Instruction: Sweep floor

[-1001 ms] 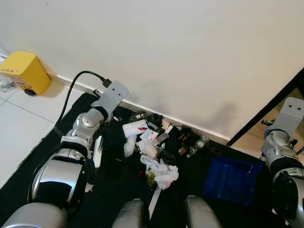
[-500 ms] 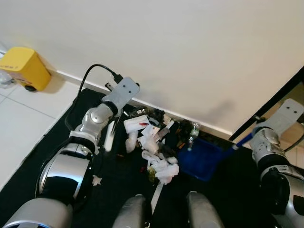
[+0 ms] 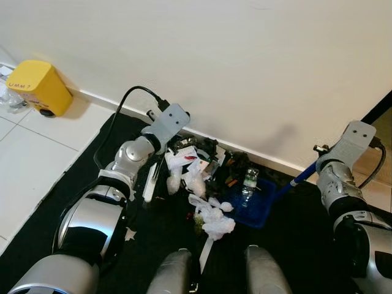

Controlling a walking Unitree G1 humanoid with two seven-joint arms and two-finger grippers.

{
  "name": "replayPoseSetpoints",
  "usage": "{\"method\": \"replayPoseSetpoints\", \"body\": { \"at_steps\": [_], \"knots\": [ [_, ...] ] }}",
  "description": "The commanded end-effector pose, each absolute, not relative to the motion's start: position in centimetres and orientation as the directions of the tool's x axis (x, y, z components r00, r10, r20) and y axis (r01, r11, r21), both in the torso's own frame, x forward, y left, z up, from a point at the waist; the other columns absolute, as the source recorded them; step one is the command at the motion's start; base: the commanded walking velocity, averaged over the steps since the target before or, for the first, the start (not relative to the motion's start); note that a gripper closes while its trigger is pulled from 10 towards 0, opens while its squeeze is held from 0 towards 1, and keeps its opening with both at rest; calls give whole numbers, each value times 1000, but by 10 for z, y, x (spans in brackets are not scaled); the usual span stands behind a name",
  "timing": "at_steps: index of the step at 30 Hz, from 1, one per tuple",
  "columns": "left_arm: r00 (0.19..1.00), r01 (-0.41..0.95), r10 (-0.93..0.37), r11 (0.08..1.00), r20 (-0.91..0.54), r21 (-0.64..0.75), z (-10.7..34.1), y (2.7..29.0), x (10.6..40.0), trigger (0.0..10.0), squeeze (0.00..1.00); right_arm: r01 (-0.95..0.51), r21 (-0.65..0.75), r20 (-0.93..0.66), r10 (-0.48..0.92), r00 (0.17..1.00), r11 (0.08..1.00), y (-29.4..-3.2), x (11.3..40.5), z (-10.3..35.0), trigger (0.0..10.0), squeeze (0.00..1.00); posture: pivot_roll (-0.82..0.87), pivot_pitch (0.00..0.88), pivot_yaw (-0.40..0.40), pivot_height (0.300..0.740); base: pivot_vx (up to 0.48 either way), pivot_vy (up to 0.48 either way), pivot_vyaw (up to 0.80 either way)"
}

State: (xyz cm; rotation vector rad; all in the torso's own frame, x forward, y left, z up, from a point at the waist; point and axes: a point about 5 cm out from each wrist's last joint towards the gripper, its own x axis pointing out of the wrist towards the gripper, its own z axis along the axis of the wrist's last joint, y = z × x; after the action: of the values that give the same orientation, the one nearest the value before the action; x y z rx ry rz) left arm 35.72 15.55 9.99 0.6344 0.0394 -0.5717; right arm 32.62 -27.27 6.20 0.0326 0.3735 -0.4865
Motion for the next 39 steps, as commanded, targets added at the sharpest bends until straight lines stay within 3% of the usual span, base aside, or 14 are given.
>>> {"method": "replayPoseSetpoints", "body": {
  "at_steps": [1,6,13,18,24,29,39],
  "knots": [
    [844,517,-490,640,-217,568,96,159,355,10000,0,468,-216,-336,-516,788,857,-295,319,66,10000,0,-71,112,28,740,0,0,0],
    [844,519,-486,635,-227,572,95,158,354,10000,0,440,-262,-315,-507,803,859,-304,319,73,10000,0,-84,115,28,740,0,0,0],
    [836,532,-499,629,-230,567,93,149,354,10000,0,389,-256,-354,-460,814,885,-291,319,64,10000,0,-90,117,25,740,0,0,0],
    [818,554,-528,615,-229,561,92,135,354,10000,0,331,-250,-386,-408,827,910,-267,321,52,10000,0,-93,119,24,740,0,0,0],
    [823,554,-533,678,-195,483,91,122,354,10000,0,274,-229,-405,-347,846,934,-245,324,45,10000,0,-89,115,27,740,0,0,0],
    [778,619,-616,716,-125,322,89,78,346,10000,0,87,-194,-429,-164,888,977,-193,328,35,10000,0,-83,107,26,740,0,0,0],
    [753,656,-649,729,-110,194,80,55,336,10000,0,-43,-106,-429,-7,903,993,-150,328,33,10000,0,-93,107,34,740,0,0,0]
  ]
}}
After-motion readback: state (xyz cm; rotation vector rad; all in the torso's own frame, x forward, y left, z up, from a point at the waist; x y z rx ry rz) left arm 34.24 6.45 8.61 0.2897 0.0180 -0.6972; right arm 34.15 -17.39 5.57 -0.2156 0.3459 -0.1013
